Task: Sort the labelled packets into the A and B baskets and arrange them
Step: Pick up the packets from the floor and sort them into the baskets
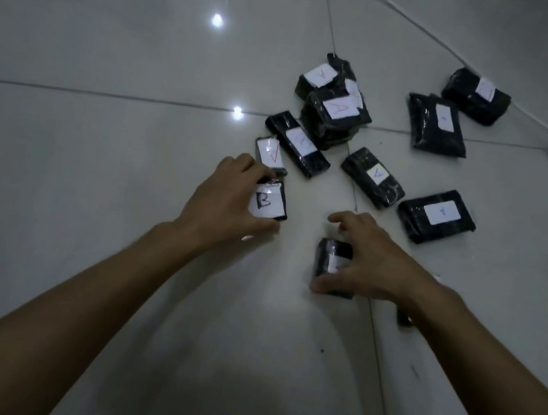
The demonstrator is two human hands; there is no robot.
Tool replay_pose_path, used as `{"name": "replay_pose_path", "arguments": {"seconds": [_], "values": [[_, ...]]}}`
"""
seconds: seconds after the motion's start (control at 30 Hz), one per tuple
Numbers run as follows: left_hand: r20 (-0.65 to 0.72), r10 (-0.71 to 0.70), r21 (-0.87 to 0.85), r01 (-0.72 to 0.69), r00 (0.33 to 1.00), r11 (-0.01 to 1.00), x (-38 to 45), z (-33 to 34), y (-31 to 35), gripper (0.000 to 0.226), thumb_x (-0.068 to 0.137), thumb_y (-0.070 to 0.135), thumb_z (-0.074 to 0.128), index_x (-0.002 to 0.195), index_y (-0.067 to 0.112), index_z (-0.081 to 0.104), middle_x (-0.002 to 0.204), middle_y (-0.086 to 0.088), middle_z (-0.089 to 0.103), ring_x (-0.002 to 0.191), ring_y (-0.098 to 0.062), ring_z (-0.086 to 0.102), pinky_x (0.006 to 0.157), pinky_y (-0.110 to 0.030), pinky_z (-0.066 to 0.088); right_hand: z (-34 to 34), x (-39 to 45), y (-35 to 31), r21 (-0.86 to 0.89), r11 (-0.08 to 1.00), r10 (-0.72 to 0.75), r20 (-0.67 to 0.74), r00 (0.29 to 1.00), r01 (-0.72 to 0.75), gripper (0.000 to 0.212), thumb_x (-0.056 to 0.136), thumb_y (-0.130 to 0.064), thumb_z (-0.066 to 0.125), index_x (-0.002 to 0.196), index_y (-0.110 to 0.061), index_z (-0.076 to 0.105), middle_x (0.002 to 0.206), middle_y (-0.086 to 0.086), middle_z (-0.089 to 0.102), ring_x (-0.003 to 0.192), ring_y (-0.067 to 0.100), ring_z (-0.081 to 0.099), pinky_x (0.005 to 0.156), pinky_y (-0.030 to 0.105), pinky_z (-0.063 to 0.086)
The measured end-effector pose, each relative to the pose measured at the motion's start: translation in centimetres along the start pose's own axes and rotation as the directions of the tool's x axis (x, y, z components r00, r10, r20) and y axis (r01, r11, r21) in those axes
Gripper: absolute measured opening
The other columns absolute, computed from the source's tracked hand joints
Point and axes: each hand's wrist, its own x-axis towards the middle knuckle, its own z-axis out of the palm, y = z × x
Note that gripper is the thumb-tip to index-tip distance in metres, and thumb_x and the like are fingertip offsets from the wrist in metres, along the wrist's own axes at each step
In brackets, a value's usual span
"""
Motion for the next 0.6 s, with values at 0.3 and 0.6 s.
{"name": "replay_pose_path", "arguments": {"seconds": [0.3, 0.6], "values": [[0.102, 0.128, 0.062, -0.134, 0.987, 0.989, -5.3, -0.3, 0.4, 0.069, 0.067, 0.056, 0.079, 0.124, 0.025, 0.055, 0.114, 0.006, 0.051, 0.103, -0.013, 0.043, 0.071, -0.027, 0.037, 2.9, -1.9, 0.6, 0.042, 0.981, -0.167, -0.294, 0.941, 0.188, 0.083, 0.063, -0.044, 0.086, 0.131, -0.026, 0.042, 0.107, -0.015, 0.055, 0.094, 0.007, 0.056, 0.075, 0.020, 0.045], [-0.131, 0.017, 0.287, 0.021, 0.991, 0.958, -14.0, -14.8, -4.9, 0.073, 0.065, 0.053, 0.079, 0.124, 0.017, 0.055, 0.115, -0.003, 0.052, 0.102, -0.020, 0.044, 0.082, -0.039, 0.046, 3.1, 0.4, -17.5, -0.115, 0.766, -0.632, -0.312, 0.709, 0.632, 0.078, 0.069, -0.038, 0.084, 0.134, -0.021, 0.044, 0.124, -0.002, 0.041, 0.103, 0.011, 0.050, 0.078, 0.017, 0.046]]}}
